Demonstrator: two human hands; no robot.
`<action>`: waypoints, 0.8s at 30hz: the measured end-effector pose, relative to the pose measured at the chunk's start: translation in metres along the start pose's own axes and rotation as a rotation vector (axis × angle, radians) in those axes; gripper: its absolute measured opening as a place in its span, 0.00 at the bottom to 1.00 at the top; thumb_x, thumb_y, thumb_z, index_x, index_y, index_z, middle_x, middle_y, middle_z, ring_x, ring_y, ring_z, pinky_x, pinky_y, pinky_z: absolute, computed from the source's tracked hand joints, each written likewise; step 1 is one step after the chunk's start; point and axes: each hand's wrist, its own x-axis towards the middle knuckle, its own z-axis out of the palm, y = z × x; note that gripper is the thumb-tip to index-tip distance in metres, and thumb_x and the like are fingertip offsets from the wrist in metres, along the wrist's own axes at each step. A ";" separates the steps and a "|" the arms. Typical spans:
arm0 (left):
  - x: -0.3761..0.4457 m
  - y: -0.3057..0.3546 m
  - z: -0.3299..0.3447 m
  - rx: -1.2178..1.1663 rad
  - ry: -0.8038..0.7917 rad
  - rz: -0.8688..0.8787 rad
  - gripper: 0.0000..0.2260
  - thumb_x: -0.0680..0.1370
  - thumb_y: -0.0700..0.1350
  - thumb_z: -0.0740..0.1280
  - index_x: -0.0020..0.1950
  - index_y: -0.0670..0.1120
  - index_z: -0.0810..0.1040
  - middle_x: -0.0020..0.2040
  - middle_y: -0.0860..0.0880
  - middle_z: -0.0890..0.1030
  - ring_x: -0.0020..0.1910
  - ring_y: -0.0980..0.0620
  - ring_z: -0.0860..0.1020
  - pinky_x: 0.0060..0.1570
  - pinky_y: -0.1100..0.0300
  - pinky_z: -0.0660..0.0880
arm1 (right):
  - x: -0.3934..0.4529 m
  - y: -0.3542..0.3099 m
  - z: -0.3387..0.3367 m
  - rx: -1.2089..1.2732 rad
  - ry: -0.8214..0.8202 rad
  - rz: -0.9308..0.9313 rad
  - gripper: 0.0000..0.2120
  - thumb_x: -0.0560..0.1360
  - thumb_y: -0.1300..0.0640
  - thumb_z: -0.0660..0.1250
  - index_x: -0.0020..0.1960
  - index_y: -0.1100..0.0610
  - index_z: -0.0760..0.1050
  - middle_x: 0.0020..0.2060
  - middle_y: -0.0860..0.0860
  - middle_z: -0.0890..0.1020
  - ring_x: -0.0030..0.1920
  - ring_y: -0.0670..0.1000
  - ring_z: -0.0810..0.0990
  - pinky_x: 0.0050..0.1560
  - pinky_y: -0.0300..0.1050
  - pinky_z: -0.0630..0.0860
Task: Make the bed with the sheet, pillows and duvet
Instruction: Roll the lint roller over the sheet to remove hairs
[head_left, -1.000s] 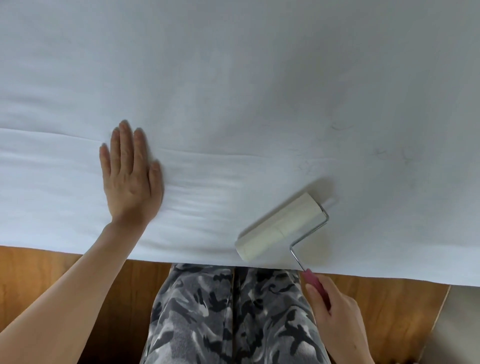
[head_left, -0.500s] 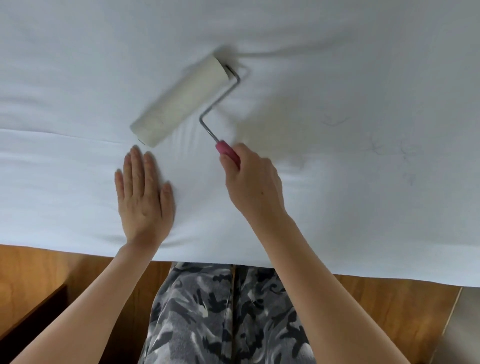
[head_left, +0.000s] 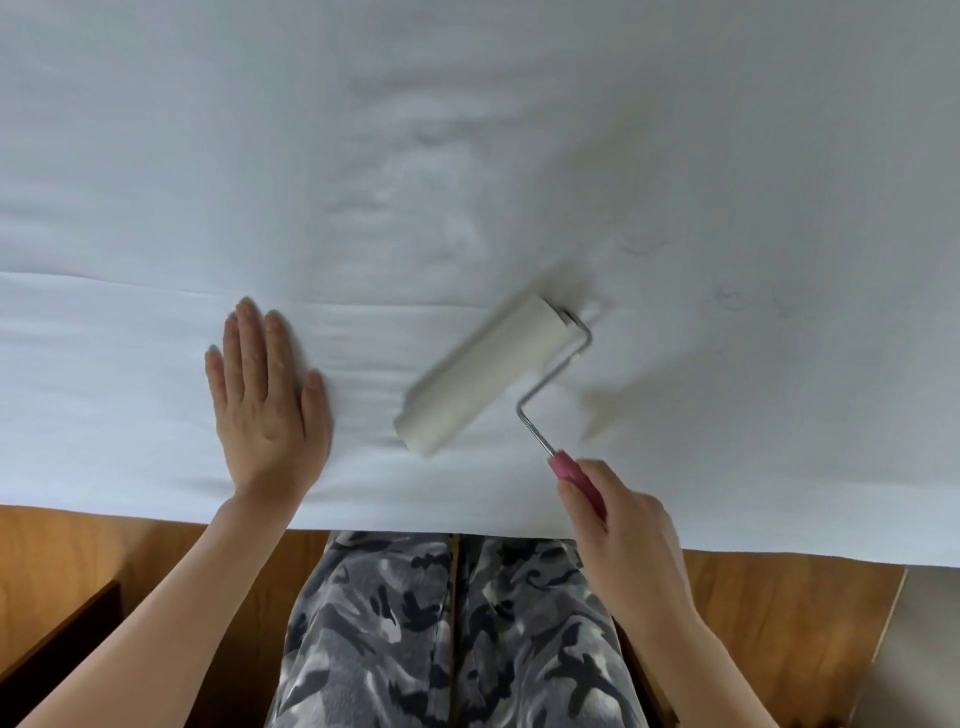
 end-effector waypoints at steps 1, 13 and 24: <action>0.000 0.003 0.000 -0.007 0.006 0.003 0.27 0.83 0.52 0.46 0.79 0.39 0.49 0.79 0.40 0.50 0.78 0.45 0.46 0.76 0.49 0.42 | -0.011 0.013 -0.002 0.036 0.005 0.015 0.20 0.76 0.38 0.52 0.58 0.45 0.75 0.24 0.45 0.74 0.25 0.44 0.75 0.23 0.34 0.66; 0.021 0.124 0.020 -0.178 0.087 0.188 0.25 0.83 0.47 0.52 0.77 0.36 0.56 0.77 0.34 0.55 0.77 0.40 0.51 0.76 0.50 0.43 | -0.056 0.081 -0.012 0.133 0.208 0.214 0.21 0.75 0.31 0.52 0.52 0.44 0.75 0.26 0.38 0.76 0.31 0.40 0.79 0.26 0.30 0.73; 0.026 0.126 0.034 -0.169 0.213 -0.052 0.23 0.80 0.36 0.54 0.76 0.38 0.60 0.77 0.41 0.60 0.77 0.43 0.56 0.76 0.51 0.47 | 0.050 0.005 -0.027 0.134 0.113 0.083 0.12 0.81 0.43 0.55 0.54 0.47 0.75 0.26 0.44 0.74 0.26 0.43 0.73 0.29 0.37 0.68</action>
